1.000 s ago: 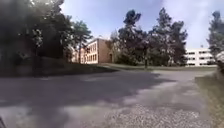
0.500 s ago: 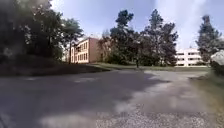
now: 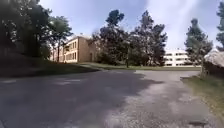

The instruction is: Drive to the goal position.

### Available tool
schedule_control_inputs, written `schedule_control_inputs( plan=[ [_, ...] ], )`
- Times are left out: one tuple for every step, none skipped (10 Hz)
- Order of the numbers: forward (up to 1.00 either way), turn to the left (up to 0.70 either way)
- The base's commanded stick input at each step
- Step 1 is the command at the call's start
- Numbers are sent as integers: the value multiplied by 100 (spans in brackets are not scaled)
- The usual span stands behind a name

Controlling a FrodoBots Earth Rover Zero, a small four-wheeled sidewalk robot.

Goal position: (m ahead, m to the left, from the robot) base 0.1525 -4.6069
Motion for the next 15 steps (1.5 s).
schedule_control_inputs(
  plan=[
    [70,0],
    [70,-14],
    [70,-33],
    [70,-35],
    [70,-35],
    [70,0],
    [70,0],
    [70,0],
    [70,0],
    [70,0],
    [70,-10],
    [70,-22],
    [70,-35],
    [70,-35],
    [70,-19]
  ],
)
